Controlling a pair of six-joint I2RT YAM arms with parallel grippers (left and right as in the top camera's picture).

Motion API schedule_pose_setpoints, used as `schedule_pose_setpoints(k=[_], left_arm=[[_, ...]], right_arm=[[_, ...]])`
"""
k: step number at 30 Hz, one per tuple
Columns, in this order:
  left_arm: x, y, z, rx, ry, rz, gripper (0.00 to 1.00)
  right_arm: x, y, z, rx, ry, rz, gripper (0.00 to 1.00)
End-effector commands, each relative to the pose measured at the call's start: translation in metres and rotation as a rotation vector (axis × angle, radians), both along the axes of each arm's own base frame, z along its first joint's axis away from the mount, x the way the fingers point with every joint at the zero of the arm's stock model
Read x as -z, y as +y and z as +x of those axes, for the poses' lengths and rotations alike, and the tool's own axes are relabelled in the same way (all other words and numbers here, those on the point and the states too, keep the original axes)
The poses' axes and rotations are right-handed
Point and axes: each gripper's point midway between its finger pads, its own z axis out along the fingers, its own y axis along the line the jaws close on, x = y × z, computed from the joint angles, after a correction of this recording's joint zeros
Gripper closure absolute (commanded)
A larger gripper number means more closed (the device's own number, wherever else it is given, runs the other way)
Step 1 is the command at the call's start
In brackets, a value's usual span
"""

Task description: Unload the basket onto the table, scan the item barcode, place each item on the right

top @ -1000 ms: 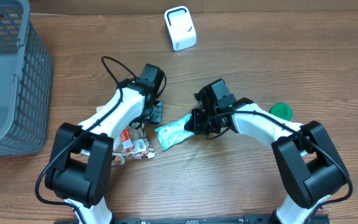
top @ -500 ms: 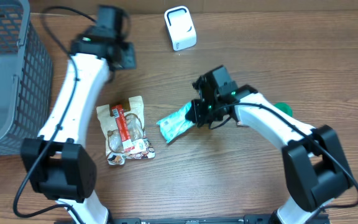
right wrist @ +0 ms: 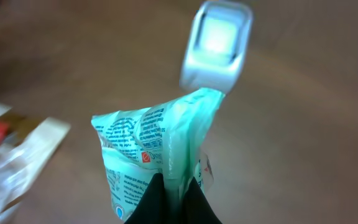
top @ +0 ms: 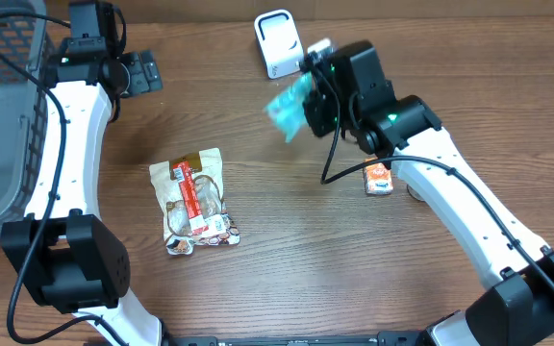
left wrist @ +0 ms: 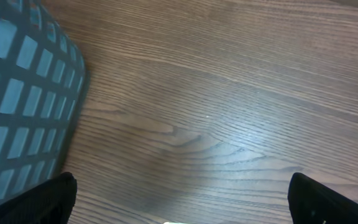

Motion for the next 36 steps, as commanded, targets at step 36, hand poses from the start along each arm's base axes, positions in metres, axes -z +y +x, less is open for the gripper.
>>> schedule_pose_setpoints(k=[36], left_arm=[[-0.011,0.003,0.003,0.021,-0.021,0.025,0.00]], right_arm=[[0.038,0.025,0.181,-0.111,-0.950,-0.759,0.96]])
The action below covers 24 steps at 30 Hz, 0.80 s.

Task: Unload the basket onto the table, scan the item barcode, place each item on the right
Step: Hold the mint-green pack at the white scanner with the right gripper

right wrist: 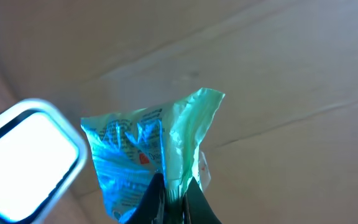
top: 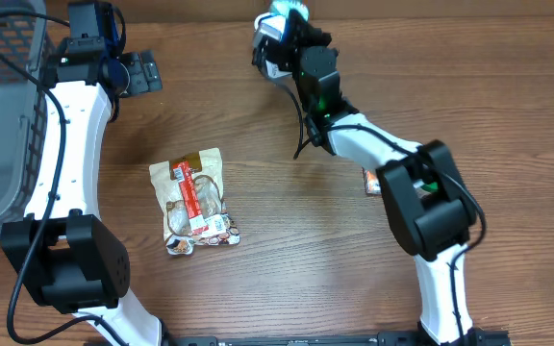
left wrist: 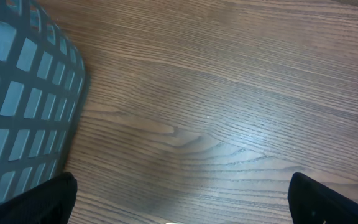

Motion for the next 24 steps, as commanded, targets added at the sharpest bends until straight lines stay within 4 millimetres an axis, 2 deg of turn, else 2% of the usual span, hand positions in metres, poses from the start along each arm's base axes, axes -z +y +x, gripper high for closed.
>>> schedule_pose_setpoints(k=[1,5,11,15,18,24], left_arm=[[-0.011,0.002,0.002,0.016,-0.021,0.021,0.00],[-0.011,0.002,0.002,0.016,-0.021,0.021,0.00],[-0.011,0.002,0.002,0.016,-0.021,0.021,0.00],[-0.011,0.002,0.002,0.016,-0.021,0.021,0.00],[-0.011,0.002,0.002,0.016,-0.021,0.021,0.00],[-0.011,0.002,0.002,0.016,-0.021,0.021,0.00]], right_arm=[[0.012,-0.005,0.008,0.028,-0.012,-0.022,0.96],[0.025,-0.005,0.010,0.028,0.003,-0.028,0.96],[0.030,-0.002,0.009,0.016,0.022,-0.036,0.96],[0.049,-0.001,0.007,0.012,0.094,-0.069,0.96],[0.058,0.005,0.003,0.005,0.131,-0.053,0.96],[0.063,0.020,-0.004,-0.021,0.149,-0.066,0.96]])
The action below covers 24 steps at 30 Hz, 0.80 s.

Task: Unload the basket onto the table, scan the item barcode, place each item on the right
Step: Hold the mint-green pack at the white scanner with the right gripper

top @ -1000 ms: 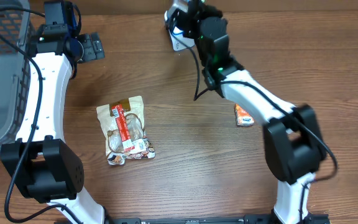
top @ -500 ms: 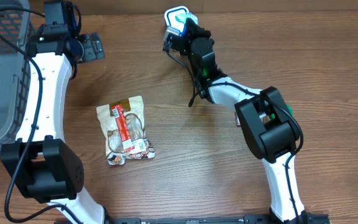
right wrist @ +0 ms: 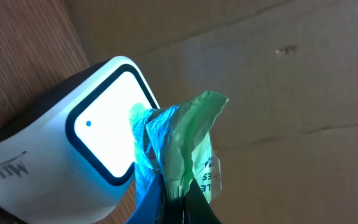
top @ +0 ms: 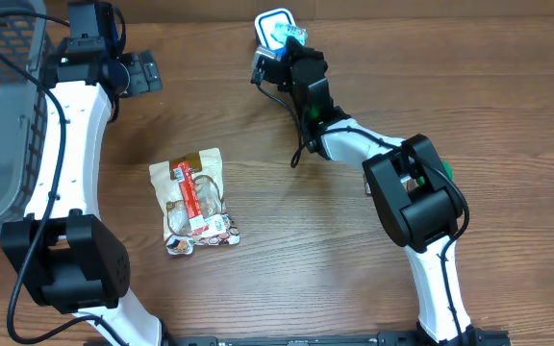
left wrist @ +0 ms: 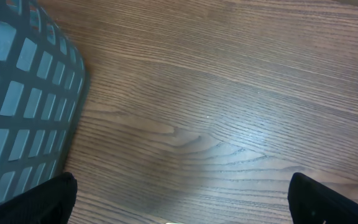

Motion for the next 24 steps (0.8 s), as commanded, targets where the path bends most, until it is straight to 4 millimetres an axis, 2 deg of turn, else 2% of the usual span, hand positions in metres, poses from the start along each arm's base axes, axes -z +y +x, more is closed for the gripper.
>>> schedule_pose_setpoints(k=[1,7,18,20,24], left_arm=[[-0.011,0.002,0.002,0.016,-0.021,0.021,0.00],[-0.011,0.002,0.002,0.016,-0.021,0.021,0.00],[-0.011,0.002,0.002,0.016,-0.021,0.021,0.00],[-0.011,0.002,0.002,0.016,-0.021,0.021,0.00],[-0.011,0.002,0.002,0.016,-0.021,0.021,0.00]], right_arm=[[-0.006,0.015,-0.005,-0.021,0.010,0.016,0.96],[0.012,0.019,-0.011,-0.030,0.079,-0.021,0.96],[0.013,0.019,-0.011,-0.030,0.081,-0.022,0.96],[0.009,0.018,-0.010,-0.022,0.068,-0.016,0.96],[-0.014,0.009,-0.007,0.044,0.015,0.064,0.96]])
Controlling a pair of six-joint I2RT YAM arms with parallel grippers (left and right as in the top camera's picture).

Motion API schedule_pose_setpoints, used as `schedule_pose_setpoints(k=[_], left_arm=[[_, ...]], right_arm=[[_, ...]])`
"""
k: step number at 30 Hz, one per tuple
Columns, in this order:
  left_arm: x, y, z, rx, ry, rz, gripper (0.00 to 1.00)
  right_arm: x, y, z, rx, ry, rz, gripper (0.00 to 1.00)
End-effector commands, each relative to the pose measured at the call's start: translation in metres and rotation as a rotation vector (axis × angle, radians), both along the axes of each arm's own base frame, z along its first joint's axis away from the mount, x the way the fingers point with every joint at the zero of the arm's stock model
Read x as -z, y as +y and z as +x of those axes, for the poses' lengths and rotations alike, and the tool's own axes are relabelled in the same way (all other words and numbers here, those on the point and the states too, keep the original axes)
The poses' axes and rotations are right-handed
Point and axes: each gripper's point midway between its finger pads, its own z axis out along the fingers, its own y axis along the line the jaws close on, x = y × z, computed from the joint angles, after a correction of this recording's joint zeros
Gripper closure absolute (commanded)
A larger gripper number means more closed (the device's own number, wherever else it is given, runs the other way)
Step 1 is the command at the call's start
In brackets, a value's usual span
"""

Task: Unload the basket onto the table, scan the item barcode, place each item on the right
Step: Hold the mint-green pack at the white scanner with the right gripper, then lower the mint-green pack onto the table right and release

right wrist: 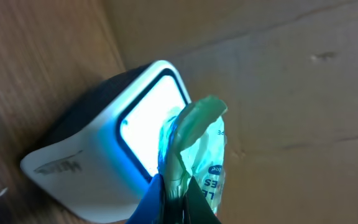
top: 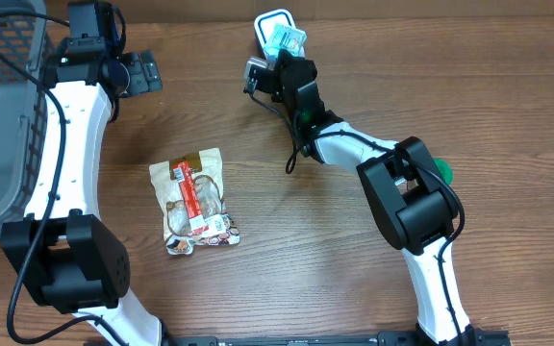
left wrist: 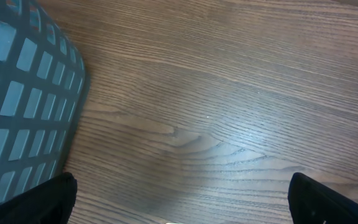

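Observation:
My right gripper point(right wrist: 174, 190) is shut on a light green packet point(right wrist: 197, 146), pinching its bottom seam. The packet point(top: 285, 40) is held right in front of the lit window of the white barcode scanner point(right wrist: 114, 165), which stands at the far edge of the table point(top: 273, 23). My left gripper point(left wrist: 179, 214) is open, its black fingertips point(left wrist: 48, 199) at the corners of the view over bare wood, nothing between them. It sits at the far left point(top: 140, 72), away from the scanner.
A snack bag point(top: 195, 200) with red label lies mid-table. A grey mesh basket point(top: 3, 115) stands at the left edge, its wall point(left wrist: 17, 93) beside my left gripper. A green object point(top: 442, 171) peeks out behind the right arm. A cardboard wall point(right wrist: 291, 74) rises behind the scanner.
My right gripper has turned and shifted the green packet a little across the scanner's window, which now shows more from the side. The left arm has not moved.
My right gripper held the green packet in the air right of the scanner. Then it was at the far edge next to the scanner, then in front of the lit window, and now closer against it. The left gripper stayed open by the basket.

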Motion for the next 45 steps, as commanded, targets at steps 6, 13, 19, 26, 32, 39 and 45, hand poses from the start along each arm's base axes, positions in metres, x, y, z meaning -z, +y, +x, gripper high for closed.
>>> schedule_pose_setpoints(k=[6,13,19,26,32,39,45], left_arm=[[-0.011,0.002,0.002,0.016,-0.021,0.021,0.00],[-0.010,0.002,0.002,0.016,-0.020,0.021,0.00],[-0.011,0.002,0.002,0.016,-0.021,0.021,0.00],[-0.011,0.002,0.002,0.016,-0.021,0.021,0.00],[-0.011,0.002,0.002,0.016,-0.021,0.021,0.00],[-0.011,0.002,0.002,0.016,-0.021,0.021,0.00],[-0.011,0.002,0.002,0.016,-0.021,0.021,0.00]], right_arm=[[-0.110,-0.007,-0.004,0.071,-0.134,0.295,0.96],[-0.209,-0.025,-0.043,0.081,-0.106,0.529,0.96],[-0.226,-0.051,-0.099,0.170,0.151,0.725,0.96],[-0.122,-0.053,-0.202,0.201,0.853,0.653,0.96],[-0.030,-0.093,-0.275,0.388,1.230,0.446,0.96],[0.020,-0.127,-0.264,0.468,1.143,0.284,0.96],[0.032,-0.132,-0.254,0.493,1.104,0.264,0.18]])
